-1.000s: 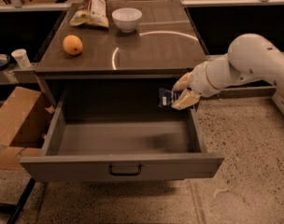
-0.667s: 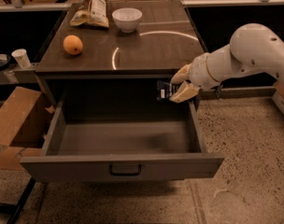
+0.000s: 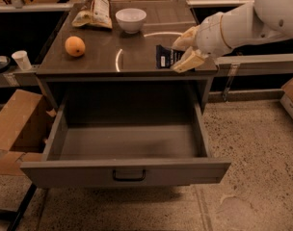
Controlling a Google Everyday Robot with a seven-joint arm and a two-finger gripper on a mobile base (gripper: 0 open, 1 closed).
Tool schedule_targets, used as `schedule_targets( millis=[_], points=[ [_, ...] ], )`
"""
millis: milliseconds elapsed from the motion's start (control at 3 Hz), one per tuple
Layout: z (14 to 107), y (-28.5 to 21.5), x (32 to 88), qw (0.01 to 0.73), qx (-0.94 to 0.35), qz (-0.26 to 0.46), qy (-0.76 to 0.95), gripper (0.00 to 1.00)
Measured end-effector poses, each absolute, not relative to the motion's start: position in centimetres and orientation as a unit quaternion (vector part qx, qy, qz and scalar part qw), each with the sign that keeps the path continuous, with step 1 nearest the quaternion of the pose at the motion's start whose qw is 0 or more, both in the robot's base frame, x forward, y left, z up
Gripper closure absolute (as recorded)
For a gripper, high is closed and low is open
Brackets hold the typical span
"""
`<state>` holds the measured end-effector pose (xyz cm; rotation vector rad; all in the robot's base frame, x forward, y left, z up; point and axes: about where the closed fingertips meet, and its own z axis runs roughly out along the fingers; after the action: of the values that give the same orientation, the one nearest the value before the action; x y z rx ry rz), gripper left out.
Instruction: Pick rxbar blueberry from top drawer and place on counter
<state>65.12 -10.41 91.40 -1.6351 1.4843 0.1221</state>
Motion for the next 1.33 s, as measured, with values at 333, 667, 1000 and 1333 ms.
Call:
schedule_targets(
  millis=[333, 667, 1000, 1333],
  points=[
    [91.4, -10.4, 65.1, 0.448, -0.661, 0.049, 0.6, 1.0],
    [91.8, -9.1, 66.9, 0.461, -0.653, 0.06, 0.598, 1.0],
    [92.9, -6.9, 70.6, 0.494, -0.633, 0.08, 0.591, 1.0],
    [93.8, -5.8, 74.7, 0.524, -0.597, 0.099, 0.599, 1.0]
  ],
)
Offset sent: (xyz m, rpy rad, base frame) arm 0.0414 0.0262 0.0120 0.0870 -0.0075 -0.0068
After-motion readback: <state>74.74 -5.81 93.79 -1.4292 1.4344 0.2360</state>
